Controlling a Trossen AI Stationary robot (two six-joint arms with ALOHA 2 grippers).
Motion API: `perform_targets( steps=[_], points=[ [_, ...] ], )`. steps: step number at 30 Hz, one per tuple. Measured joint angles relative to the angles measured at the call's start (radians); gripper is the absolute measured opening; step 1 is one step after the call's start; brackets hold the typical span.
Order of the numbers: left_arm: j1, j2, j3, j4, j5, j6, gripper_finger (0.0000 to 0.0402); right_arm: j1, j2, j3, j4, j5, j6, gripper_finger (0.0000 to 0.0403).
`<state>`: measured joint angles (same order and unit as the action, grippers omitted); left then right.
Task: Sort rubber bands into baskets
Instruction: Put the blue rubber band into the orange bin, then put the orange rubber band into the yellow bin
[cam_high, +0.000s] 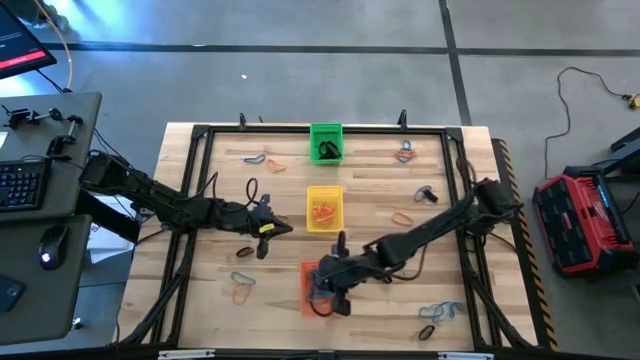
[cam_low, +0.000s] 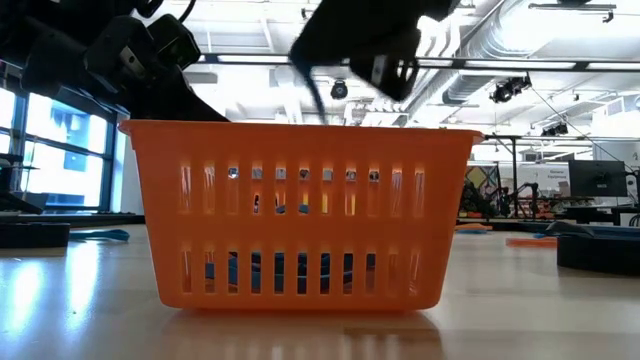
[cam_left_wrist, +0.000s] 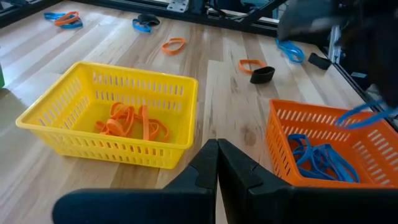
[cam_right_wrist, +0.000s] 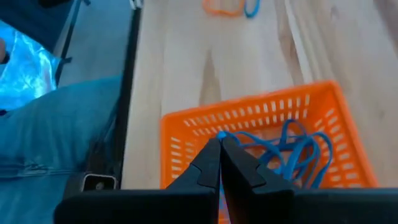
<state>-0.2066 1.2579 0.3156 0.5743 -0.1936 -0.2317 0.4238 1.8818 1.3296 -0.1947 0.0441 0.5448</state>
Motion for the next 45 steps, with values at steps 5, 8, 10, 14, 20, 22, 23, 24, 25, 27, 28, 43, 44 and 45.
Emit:
perform_targets(
  steps=[5,8,10,14,20,22,23,24,25,27,28,43,44,45],
  points=[
    [0.000,0.000,0.000,0.000,0.000,0.025,0.0000,-0.027,0.056,0.005,-0.003,-0.056,0.068,0.0000],
    [0.000,0.000,0.000,-0.001,0.000,0.034,0.0000,-0.043,0.073,0.005,-0.004,-0.069,0.087,0.0000],
    [0.000,0.000,0.000,-0.001,0.000,0.035,0.0000,-0.053,0.083,0.005,-0.003,-0.087,0.098,0.0000],
    [0.000,0.000,0.000,-0.001,0.000,0.035,0.0000,-0.072,0.112,0.005,-0.005,-0.131,0.110,0.0000],
    [0.000,0.000,0.000,-0.002,0.000,0.035,0.0000,-0.085,0.133,0.005,-0.011,-0.174,0.076,0.0001],
    [0.000,0.000,0.000,-0.002,0.000,0.035,0.0000,-0.084,0.124,0.005,-0.012,-0.176,0.048,0.0010],
    [0.000,0.000,0.000,-0.002,0.000,0.034,0.0000,-0.084,0.118,0.005,-0.012,-0.177,0.038,0.0018],
    [0.000,0.000,0.000,-0.002,0.000,0.034,0.0000,-0.084,0.109,0.005,-0.013,-0.177,0.029,0.0028],
    [0.000,0.000,0.000,-0.002,0.000,0.034,0.0000,-0.084,0.101,0.005,-0.011,-0.177,0.020,0.0041],
    [0.000,0.000,0.000,-0.001,0.000,0.034,0.0000,-0.084,0.085,0.005,-0.012,-0.173,0.001,0.0069],
    [0.000,0.000,0.000,-0.001,0.000,0.034,0.0000,-0.084,0.075,0.005,-0.016,-0.169,-0.004,0.0083],
    [0.000,0.000,0.000,-0.002,0.000,0.034,0.0000,-0.065,-0.133,0.005,-0.292,0.129,-0.106,0.0085],
    [0.000,0.000,0.000,-0.002,0.000,0.034,0.0000,-0.059,-0.147,0.005,-0.330,0.165,-0.114,0.0068],
    [0.000,0.000,0.000,-0.002,0.000,0.031,0.0000,-0.055,-0.161,0.005,-0.369,0.203,-0.118,0.0051]
  ],
)
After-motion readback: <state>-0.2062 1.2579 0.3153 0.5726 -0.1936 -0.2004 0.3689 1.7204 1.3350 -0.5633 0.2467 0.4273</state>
